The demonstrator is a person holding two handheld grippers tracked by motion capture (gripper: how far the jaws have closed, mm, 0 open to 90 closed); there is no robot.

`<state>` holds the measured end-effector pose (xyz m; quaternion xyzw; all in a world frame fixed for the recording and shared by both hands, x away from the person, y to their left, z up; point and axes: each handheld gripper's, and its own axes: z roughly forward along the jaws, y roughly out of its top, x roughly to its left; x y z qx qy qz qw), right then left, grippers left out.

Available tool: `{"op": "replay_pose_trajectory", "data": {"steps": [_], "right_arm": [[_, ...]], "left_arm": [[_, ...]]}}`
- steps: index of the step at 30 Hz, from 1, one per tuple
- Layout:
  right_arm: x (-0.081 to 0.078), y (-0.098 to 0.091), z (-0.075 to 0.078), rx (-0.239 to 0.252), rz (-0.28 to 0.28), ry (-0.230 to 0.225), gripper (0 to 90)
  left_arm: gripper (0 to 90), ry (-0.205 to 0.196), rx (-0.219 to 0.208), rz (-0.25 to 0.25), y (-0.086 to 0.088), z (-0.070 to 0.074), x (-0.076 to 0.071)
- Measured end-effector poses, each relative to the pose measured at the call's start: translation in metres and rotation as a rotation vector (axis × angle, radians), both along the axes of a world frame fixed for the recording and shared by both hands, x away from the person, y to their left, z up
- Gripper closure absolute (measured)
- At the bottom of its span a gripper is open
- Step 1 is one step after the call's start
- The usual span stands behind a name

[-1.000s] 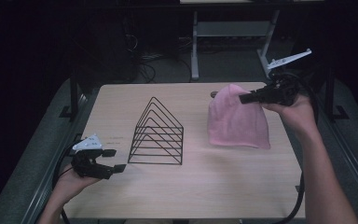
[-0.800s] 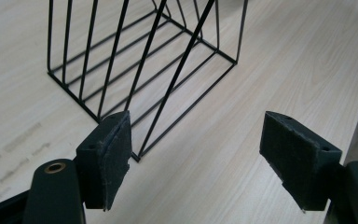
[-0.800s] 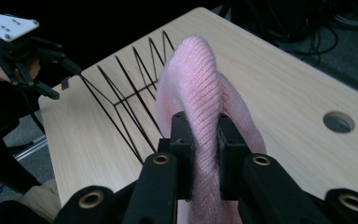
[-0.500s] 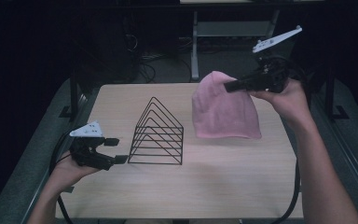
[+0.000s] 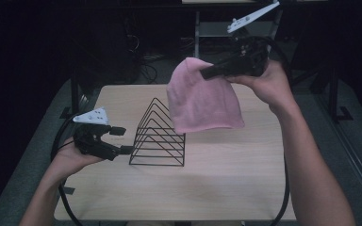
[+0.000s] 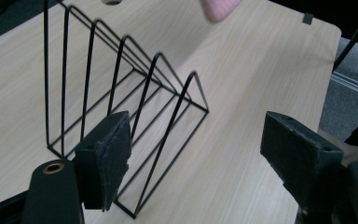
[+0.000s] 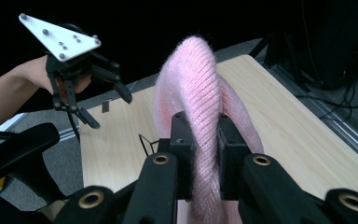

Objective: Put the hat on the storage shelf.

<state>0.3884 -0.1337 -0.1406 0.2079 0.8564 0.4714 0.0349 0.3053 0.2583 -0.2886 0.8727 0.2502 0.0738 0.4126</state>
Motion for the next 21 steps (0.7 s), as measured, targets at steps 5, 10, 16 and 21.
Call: {"op": "replay_pose_trajectory", "data": {"steps": [5,10,16,21], "right_arm": [[0.001,0.017,0.008,0.000,0.029,-0.007,80.0],[0.003,0.036,0.014,-0.005,0.058,-0.013,80.0],[0.004,0.057,0.020,0.005,0.091,-0.018,80.0],[0.005,0.075,0.022,0.007,0.119,-0.035,80.0]], "left_arm": [[25.1,0.001,0.002,-0.008,-0.006,0.007,0.007],[25.4,-0.009,-0.006,-0.017,-0.011,0.015,0.014],[28.5,-0.017,-0.044,-0.018,-0.012,0.025,0.019],[36.2,-0.006,-0.076,-0.015,-0.010,0.026,0.028]]}}
